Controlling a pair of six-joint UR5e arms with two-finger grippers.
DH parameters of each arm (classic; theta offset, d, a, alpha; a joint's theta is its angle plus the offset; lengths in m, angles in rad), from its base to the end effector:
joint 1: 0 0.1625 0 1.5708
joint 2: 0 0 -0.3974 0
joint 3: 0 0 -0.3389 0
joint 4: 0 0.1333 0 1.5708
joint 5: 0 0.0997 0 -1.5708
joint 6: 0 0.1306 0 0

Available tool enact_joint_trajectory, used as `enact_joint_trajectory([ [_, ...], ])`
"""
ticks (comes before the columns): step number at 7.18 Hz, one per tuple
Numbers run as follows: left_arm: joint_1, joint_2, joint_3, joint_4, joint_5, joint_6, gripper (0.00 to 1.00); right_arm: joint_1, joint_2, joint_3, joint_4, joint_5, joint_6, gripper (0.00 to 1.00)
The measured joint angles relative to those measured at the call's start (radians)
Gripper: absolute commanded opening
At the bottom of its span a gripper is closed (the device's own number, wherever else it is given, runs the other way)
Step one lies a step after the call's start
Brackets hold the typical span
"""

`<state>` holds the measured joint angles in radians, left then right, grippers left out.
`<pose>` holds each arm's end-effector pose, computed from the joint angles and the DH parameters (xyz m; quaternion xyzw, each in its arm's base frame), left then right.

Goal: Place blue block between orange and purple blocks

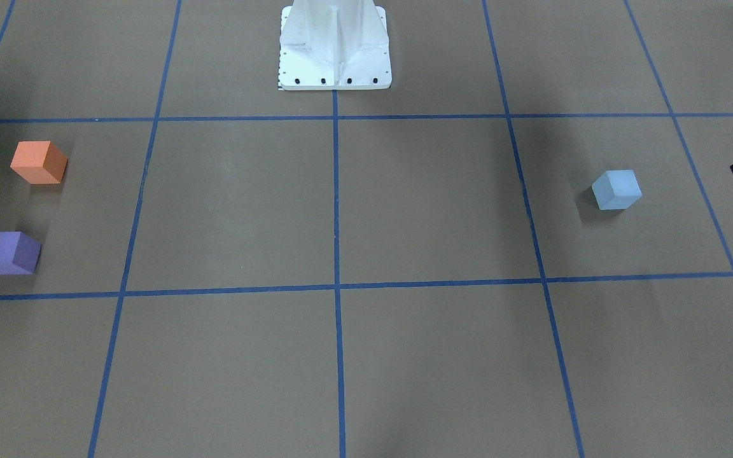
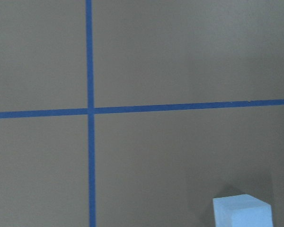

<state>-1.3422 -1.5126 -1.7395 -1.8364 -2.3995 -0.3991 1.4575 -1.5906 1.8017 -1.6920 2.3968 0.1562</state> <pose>0.0634 -0.4358 0.5673 0.0407 0.4290 -0.0016 0.9024 -0.0117 -0.4322 0.5680 -0.0131 -0.4028 0.0016 0.9152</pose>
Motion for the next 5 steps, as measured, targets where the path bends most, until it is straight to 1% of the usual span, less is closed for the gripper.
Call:
enact_joint_trajectory([
  [3, 0.224, -0.025, -0.021, -0.002, 0.072, -0.251, 0.99, 0.000, -0.002, 0.002, 0.000, 0.001, 0.001, 1.00],
  [5, 0.328, -0.035, -0.019, -0.015, 0.110, -0.354, 0.99, 0.000, -0.002, 0.002, 0.000, 0.001, 0.000, 1.00],
])
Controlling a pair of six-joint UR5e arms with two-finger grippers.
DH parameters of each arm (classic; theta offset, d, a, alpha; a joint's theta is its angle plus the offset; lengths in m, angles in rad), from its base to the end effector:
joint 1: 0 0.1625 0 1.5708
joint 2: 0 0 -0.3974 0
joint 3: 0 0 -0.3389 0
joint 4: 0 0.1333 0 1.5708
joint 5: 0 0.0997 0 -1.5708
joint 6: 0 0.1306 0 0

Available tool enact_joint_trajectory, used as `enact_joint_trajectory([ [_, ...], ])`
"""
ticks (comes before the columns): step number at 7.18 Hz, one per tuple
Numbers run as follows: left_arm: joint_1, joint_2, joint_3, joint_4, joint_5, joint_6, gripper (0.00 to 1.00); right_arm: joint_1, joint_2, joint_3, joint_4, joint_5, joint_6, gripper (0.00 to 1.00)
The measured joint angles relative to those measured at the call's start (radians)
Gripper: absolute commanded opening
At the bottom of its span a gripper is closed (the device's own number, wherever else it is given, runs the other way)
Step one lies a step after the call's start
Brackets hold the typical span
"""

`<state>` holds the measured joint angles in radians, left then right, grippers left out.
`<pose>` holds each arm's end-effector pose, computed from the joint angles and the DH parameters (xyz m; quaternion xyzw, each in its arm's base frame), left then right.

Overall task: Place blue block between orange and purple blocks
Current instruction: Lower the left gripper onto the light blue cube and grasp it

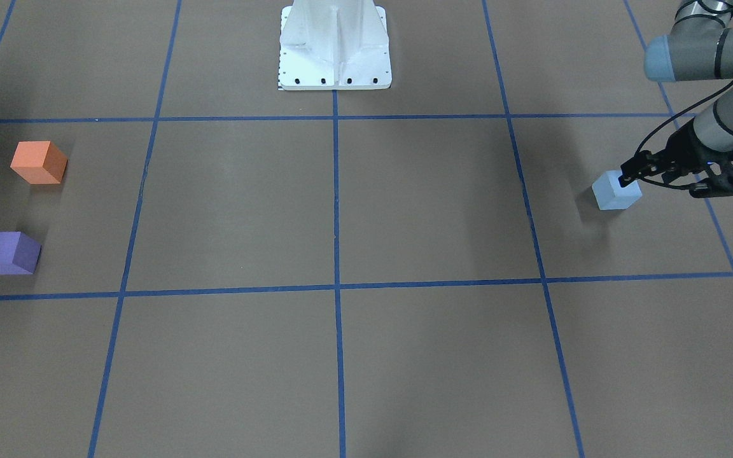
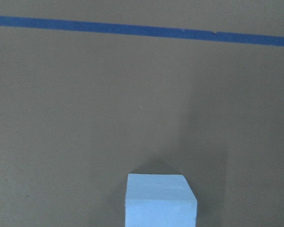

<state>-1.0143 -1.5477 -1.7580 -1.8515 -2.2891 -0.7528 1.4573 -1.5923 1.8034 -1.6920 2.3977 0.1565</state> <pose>0.2014 -0.4135 0.5503 -0.0449 0.3977 -0.0123 0.9163 -0.0117 -0.4315 0.5679 -0.0132 -0.4033 0.0016 0.9150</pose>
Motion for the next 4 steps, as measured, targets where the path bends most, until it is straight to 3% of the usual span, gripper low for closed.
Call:
enact_joint_trajectory([
  [4, 0.076, -0.003, 0.040, -0.007, 0.058, -0.018, 0.99, -0.001, 0.000, -0.001, 0.000, 0.000, 0.000, 1.00],
])
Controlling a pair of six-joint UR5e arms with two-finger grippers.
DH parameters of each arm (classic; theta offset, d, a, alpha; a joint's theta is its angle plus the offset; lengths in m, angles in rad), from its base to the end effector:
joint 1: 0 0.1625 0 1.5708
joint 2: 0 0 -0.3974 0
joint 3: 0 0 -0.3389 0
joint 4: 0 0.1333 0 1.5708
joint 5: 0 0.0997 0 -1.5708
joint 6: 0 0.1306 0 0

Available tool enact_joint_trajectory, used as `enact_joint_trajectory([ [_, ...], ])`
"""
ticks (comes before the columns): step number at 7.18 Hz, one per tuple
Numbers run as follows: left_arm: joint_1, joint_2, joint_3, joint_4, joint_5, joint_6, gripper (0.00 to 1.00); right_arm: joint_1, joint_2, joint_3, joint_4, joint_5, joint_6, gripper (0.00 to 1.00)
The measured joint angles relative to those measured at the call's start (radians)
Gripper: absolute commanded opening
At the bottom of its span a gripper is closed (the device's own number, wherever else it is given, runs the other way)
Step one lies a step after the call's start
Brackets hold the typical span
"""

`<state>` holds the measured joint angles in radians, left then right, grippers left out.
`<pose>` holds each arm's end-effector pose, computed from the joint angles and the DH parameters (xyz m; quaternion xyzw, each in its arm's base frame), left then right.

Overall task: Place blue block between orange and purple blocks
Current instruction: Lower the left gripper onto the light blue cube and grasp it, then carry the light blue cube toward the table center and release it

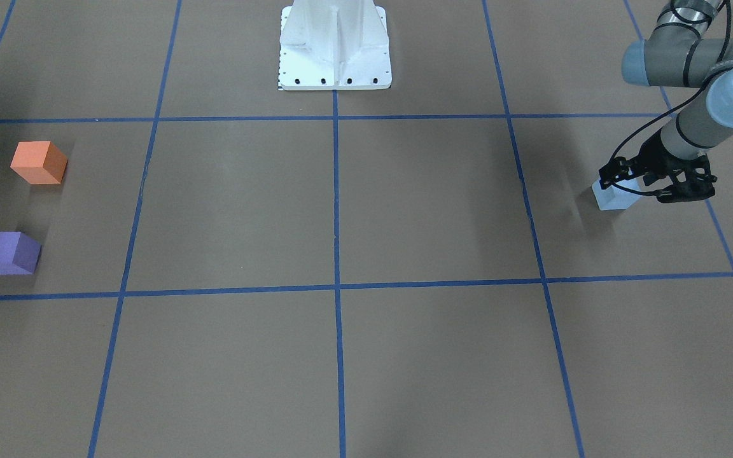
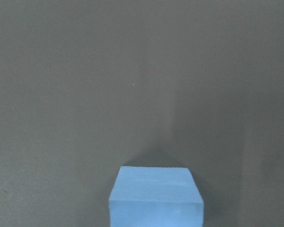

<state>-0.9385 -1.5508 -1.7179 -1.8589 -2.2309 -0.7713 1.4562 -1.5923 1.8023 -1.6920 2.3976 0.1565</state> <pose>0.2296 -0.4034 0.5710 -0.0558 0.3681 0.0024 0.9281 -0.0122 -0.4315 0.5684 -0.0140 -0.4031 0.0013 0.9150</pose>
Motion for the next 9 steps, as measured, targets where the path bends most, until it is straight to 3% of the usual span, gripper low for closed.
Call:
enact_joint_trajectory([
  [2, 0.021, -0.007, 0.024, -0.005, 0.004, 0.003, 0.96, -0.002, 0.001, -0.001, 0.000, 0.002, 0.000, 1.00],
  [3, 0.026, -0.010, 0.033, -0.015, 0.005, 0.005, 0.77, -0.003, 0.002, -0.002, 0.000, 0.013, 0.000, 1.00],
  [4, 0.029, -0.011, 0.041, -0.027, 0.005, 0.006, 0.49, -0.003, 0.004, -0.003, 0.000, 0.032, 0.000, 1.00],
  [5, 0.031, -0.012, 0.047, -0.034, 0.004, 0.007, 0.09, -0.003, 0.004, -0.002, 0.000, 0.043, 0.000, 1.00],
  [6, 0.032, -0.014, 0.047, -0.037, 0.004, 0.008, 0.00, -0.003, 0.004, -0.001, 0.001, 0.048, 0.000, 1.00],
  [9, 0.032, -0.101, 0.010, -0.026, -0.002, 0.008, 0.00, -0.002, 0.005, 0.002, 0.008, 0.051, 0.001, 1.00],
])
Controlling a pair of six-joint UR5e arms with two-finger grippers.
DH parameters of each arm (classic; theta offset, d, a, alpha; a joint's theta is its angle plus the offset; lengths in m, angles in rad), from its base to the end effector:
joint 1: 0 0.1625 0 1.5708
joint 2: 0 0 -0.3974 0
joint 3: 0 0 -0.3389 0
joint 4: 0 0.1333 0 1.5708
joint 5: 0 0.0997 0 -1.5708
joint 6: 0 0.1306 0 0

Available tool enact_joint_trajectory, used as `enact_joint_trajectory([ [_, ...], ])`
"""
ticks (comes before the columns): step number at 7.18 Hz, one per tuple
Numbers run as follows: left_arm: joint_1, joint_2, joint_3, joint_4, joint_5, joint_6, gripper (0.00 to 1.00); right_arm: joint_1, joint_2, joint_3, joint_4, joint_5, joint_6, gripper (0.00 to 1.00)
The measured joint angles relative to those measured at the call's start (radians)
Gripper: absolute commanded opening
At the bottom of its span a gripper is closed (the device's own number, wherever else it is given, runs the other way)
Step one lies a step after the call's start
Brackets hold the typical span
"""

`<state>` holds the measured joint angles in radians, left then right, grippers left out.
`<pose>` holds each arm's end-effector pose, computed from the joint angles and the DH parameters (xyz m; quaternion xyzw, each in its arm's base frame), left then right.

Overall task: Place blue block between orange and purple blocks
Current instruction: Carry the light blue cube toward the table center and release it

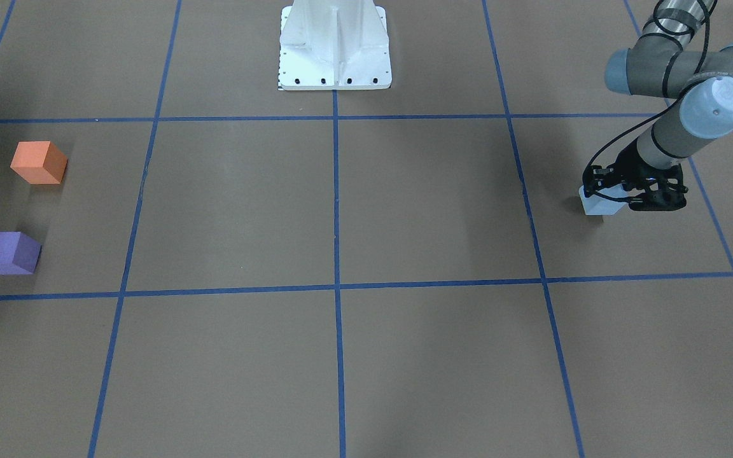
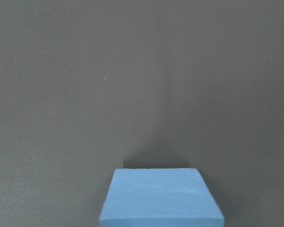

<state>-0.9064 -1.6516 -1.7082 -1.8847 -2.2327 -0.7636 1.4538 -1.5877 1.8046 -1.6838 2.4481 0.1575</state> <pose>0.2672 -0.4272 0.5234 -0.0174 0.3998 0.0401 0.9156 -0.0178 -0.4329 0.5596 -0.0115 -0.4266 -0.0037 0.9044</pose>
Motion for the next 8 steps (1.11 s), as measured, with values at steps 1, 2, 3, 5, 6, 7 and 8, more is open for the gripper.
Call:
enact_joint_trajectory([
  [1, 0.002, -0.070, -0.015, 0.015, 0.002, -0.003, 0.00, 0.000, 0.000, 0.000, 0.004, 0.000, 0.000, 1.00],
  [2, 0.013, -0.149, -0.030, 0.063, 0.004, -0.019, 0.00, 0.000, 0.000, 0.000, 0.008, 0.000, -0.001, 1.00],
  [3, 0.047, -0.243, -0.043, 0.139, 0.007, -0.054, 0.00, 0.000, -0.001, -0.002, 0.021, 0.000, -0.002, 1.00],
  [5, 0.197, -0.455, -0.033, 0.271, 0.074, -0.207, 0.00, -0.001, -0.016, -0.010, 0.092, -0.001, -0.006, 1.00],
  [6, 0.266, -0.552, 0.003, 0.291, 0.129, -0.280, 0.00, -0.001, -0.027, -0.012, 0.124, -0.002, -0.007, 1.00],
  [7, 0.317, -0.661, 0.084, 0.298, 0.158, -0.329, 0.00, -0.001, -0.034, -0.013, 0.144, -0.001, -0.007, 1.00],
  [8, 0.359, -0.798, 0.223, 0.298, 0.180, -0.359, 0.00, -0.001, -0.042, -0.013, 0.158, 0.001, -0.007, 1.00],
])
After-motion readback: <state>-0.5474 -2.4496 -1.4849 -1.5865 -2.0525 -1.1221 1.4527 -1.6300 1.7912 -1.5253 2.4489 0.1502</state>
